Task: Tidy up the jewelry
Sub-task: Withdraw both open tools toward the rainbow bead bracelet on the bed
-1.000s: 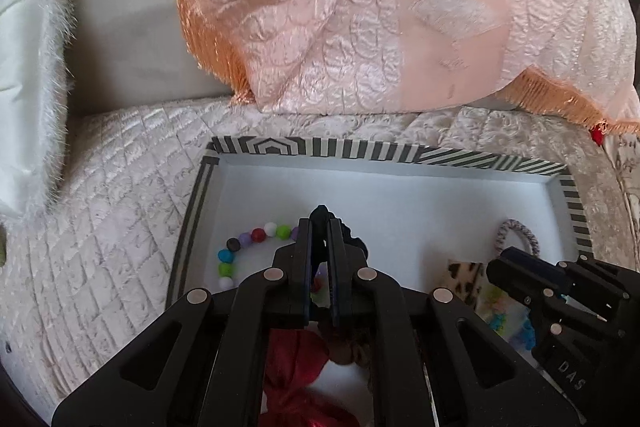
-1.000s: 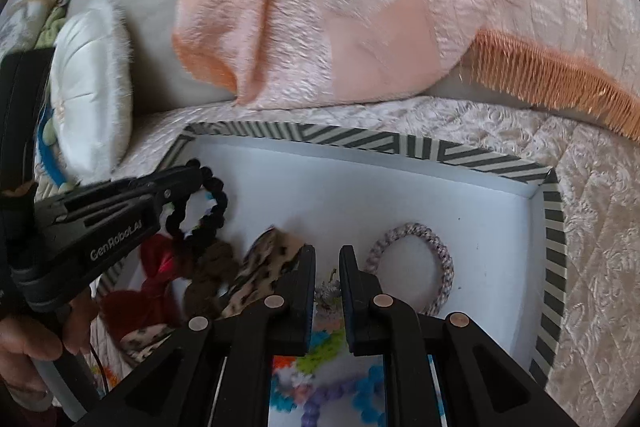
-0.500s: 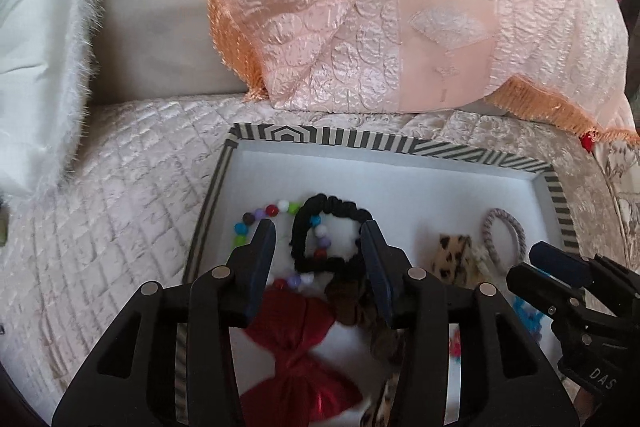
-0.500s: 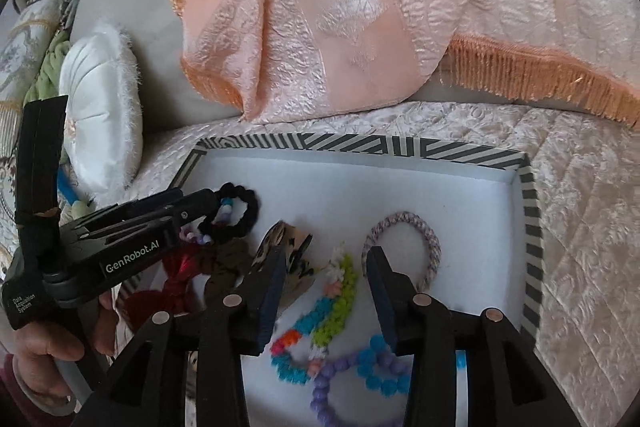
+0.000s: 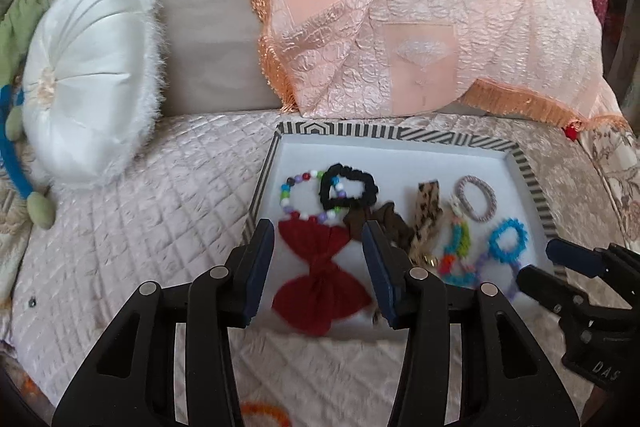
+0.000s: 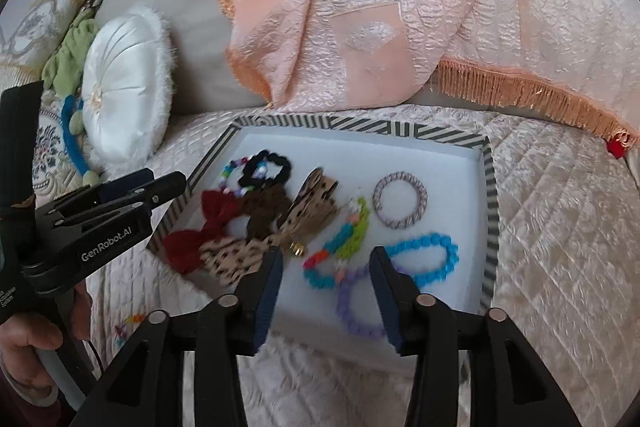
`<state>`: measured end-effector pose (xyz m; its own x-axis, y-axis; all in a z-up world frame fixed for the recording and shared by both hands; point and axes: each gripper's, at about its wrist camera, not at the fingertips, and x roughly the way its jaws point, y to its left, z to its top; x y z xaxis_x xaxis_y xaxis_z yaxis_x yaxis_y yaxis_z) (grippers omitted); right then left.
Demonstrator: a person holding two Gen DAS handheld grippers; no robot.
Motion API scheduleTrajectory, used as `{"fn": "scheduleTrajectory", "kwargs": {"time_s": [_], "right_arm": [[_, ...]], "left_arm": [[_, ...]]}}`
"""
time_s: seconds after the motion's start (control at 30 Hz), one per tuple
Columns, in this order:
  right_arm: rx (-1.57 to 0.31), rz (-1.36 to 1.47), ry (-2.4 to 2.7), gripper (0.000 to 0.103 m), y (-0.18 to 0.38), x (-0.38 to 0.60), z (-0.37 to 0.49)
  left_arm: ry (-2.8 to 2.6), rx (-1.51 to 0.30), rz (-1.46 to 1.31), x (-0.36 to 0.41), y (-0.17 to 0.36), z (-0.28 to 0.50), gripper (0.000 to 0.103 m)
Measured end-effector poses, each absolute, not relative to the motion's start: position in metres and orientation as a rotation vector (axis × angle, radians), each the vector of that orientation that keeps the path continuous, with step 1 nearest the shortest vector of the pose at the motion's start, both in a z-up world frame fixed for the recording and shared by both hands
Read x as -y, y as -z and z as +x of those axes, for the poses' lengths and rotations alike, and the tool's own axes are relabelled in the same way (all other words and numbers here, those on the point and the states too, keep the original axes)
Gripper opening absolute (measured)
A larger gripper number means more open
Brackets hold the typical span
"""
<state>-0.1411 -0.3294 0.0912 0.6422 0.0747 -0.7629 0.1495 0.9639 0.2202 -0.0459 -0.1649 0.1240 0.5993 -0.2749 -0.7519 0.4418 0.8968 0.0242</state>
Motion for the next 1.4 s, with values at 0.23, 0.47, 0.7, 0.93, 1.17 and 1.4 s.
{"fn": "scheduleTrajectory", "kwargs": {"time_s": [0.23, 0.47, 0.7, 0.93, 1.17, 1.4], "right_arm": [[-0.868, 0.243, 0.009, 0.057, -0.1, 0.302, -0.179], [-0.869, 0.217, -0.021, 0.057, -0.107, 0.28, -0.213], [-0.853, 0.212, -0.041, 0.057, -0.112, 0.266, -0.244], [-0.849, 0.192, -0.046, 0.059, -0.116, 0.254, -0.271], [-0.858, 0.172, -0.046, 0.06, -0.113, 0.245, -0.29], [-0.876, 0.162, -0.051, 0.061, -0.107, 0.236, -0.299]], "left_arm": [[0.435, -0.834, 0.218, 0.143, -0.128, -0.087, 0.047], [0.449, -0.842, 0.212, 0.123, -0.13, -0.122, 0.064], [0.44, -0.816, 0.209, 0.105, -0.14, -0.153, 0.064], [0.416, -0.754, 0.228, 0.088, -0.148, -0.187, 0.064], [0.412, -0.721, 0.241, 0.074, -0.148, -0.211, 0.064], [0.4, -0.711, 0.245, 0.062, -0.147, -0.223, 0.064]]}}
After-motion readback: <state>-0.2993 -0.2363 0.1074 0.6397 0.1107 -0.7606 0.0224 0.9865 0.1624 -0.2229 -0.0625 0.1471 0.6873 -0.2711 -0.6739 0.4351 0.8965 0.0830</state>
